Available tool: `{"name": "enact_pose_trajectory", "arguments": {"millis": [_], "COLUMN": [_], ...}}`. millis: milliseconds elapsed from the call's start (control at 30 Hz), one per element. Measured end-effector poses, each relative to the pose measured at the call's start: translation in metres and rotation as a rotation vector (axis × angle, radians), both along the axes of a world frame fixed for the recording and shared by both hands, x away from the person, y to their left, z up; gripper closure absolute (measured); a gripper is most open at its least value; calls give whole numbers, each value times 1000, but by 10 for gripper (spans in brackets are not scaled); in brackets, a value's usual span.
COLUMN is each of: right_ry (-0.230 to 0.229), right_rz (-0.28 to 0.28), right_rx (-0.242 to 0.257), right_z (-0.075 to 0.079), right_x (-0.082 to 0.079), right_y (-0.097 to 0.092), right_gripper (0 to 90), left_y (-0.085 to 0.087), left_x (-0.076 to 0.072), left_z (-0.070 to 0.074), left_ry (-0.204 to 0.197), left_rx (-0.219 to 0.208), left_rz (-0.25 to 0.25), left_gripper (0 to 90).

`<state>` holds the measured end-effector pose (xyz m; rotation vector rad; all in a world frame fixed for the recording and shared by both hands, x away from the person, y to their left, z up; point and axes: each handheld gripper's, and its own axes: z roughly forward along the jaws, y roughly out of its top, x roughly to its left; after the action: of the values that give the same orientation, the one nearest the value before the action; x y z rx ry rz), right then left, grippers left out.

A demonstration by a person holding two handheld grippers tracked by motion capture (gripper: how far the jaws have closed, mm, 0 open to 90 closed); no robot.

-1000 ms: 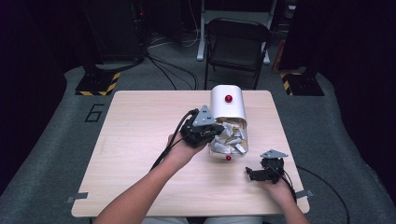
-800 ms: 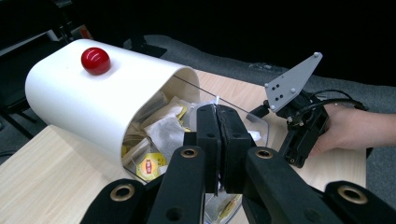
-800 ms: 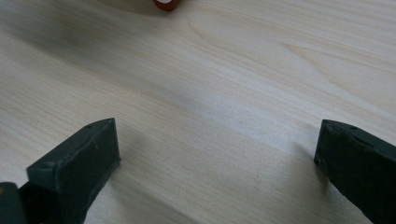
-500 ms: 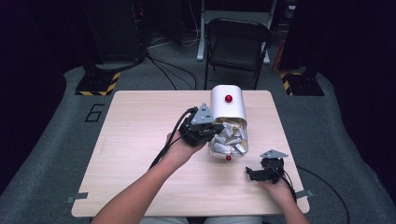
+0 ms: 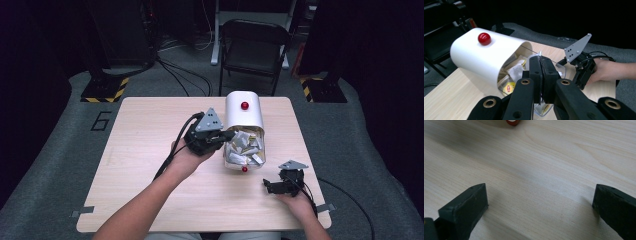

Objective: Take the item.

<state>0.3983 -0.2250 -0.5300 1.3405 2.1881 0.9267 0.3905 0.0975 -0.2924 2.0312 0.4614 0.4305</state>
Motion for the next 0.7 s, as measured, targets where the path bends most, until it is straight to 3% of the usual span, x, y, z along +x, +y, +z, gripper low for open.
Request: {"name": "enact_pose_trajectory", "arguments": {"millis": [400,700], "right_ry": [0,0], "right_rz": [1,1], "right_rx": [-2,-1], "right_z": [0,0], "right_x": [0,0], "right_y": [0,0], "right_gripper": [0,0], "left_y": [34,52], "left_x": [1,4], "left_z": [9,6], "left_ry": [-2,7], "left_rx": [-18,-19], "left_rz": [51,84], "left_gripper": [882,882]}}
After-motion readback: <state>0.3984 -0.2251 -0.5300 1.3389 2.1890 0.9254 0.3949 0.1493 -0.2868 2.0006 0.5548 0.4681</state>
